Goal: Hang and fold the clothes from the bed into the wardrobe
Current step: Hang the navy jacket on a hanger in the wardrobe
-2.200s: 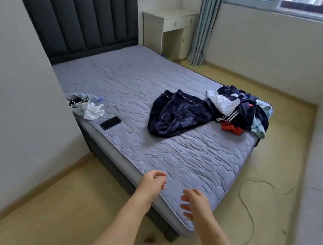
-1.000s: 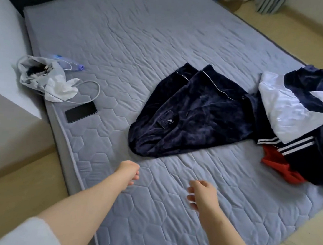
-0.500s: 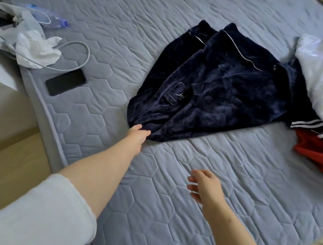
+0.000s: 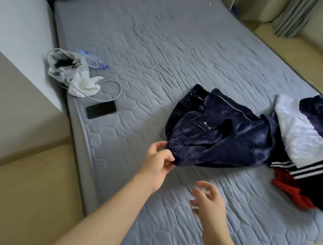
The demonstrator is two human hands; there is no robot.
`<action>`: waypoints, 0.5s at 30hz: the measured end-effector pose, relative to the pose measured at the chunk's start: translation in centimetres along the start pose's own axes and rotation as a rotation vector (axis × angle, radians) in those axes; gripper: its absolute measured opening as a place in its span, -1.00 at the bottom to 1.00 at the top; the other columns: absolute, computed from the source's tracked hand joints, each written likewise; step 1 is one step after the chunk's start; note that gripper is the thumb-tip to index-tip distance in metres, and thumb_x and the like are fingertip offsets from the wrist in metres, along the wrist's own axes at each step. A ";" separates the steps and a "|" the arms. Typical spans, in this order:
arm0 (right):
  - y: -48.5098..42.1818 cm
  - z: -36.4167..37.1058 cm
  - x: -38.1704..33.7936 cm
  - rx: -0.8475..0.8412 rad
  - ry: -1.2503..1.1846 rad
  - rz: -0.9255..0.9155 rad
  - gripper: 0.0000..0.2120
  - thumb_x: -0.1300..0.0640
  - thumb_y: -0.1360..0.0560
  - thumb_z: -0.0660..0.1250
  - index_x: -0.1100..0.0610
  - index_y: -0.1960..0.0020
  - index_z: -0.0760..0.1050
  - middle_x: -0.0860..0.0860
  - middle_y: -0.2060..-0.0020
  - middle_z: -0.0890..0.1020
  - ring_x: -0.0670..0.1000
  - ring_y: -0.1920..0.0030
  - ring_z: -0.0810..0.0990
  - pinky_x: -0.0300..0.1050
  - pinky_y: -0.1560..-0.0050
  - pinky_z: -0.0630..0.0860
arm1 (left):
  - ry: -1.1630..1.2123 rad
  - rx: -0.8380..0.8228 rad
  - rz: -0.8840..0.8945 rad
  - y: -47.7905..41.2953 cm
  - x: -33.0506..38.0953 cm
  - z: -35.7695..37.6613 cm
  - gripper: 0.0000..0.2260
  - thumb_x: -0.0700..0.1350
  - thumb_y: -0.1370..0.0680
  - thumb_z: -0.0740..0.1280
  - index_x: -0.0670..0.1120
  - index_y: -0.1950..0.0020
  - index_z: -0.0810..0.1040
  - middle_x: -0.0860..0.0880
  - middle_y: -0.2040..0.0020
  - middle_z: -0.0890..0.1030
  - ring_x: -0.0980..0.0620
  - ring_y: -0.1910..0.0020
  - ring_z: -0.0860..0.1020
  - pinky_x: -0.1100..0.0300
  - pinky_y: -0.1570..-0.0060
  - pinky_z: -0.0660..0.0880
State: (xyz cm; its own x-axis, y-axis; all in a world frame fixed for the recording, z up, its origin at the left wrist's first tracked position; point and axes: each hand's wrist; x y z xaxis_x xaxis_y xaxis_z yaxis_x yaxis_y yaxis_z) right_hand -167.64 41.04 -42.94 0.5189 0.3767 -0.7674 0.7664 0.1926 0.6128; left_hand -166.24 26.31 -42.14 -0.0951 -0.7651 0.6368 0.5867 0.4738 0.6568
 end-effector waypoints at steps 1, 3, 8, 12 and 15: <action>1.3 0.0 -0.8 0.005 0.008 -0.046 -0.83 0.23 -0.53 0.23 -0.04 0.05 0.47 0.02 0.14 0.56 0.01 0.24 0.55 -0.13 0.24 0.44 | -0.028 -0.033 0.004 1.6 0.7 0.3 -0.69 -0.50 -0.40 0.06 -0.15 0.09 0.42 -0.11 0.22 0.50 -0.02 0.25 0.47 0.18 0.24 0.47; 3.8 0.0 -2.5 0.023 0.008 -0.133 -0.80 0.22 -0.52 0.24 -0.09 0.05 0.46 -0.01 0.13 0.56 0.03 0.20 0.56 -0.12 0.23 0.46 | -0.072 -0.077 0.033 4.7 2.3 0.6 -0.68 -0.49 -0.38 0.05 -0.17 0.08 0.45 -0.11 0.22 0.50 -0.02 0.25 0.45 0.19 0.26 0.43; 8.9 0.1 -6.6 0.046 -0.024 -0.261 -0.75 0.25 -0.51 0.24 -0.11 0.08 0.47 -0.02 0.17 0.58 0.02 0.27 0.53 -0.13 0.25 0.45 | -0.089 -0.131 0.105 11.2 6.0 -0.2 -0.81 -0.36 -0.34 0.16 -0.17 0.16 0.50 -0.13 0.23 0.54 -0.05 0.22 0.46 0.15 0.25 0.37; 12.0 0.1 -9.0 0.011 0.048 -0.354 -0.79 0.22 -0.52 0.22 -0.09 -0.01 0.46 -0.08 0.20 0.58 -0.14 0.31 0.54 -0.29 0.36 0.43 | 0.011 -0.060 0.182 15.3 9.7 -2.2 -0.86 -0.32 -0.44 0.21 -0.18 0.22 0.54 -0.17 0.26 0.59 -0.07 0.27 0.57 0.16 0.27 0.47; 13.7 1.2 -10.8 -0.083 0.150 -0.452 -0.77 0.18 -0.52 0.26 -0.13 -0.07 0.46 -0.11 0.11 0.57 -0.22 0.35 0.50 -0.46 0.44 0.36 | 0.082 -0.038 0.256 17.8 13.1 -3.6 -0.86 -0.20 -0.46 0.25 -0.19 0.28 0.51 -0.13 0.34 0.55 -0.08 0.29 0.53 0.14 0.23 0.45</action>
State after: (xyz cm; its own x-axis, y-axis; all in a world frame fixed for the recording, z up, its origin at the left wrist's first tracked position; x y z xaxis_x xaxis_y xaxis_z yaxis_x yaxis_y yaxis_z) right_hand -162.31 38.56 -26.47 0.0756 0.3635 -0.9285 0.8667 0.4365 0.2415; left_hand -154.13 23.14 -23.49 0.1249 -0.6562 0.7441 0.6129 0.6408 0.4622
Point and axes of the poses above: each hand's wrist, its own y-axis away from the middle knuckle, its own z-axis out of the palm, x = y × z
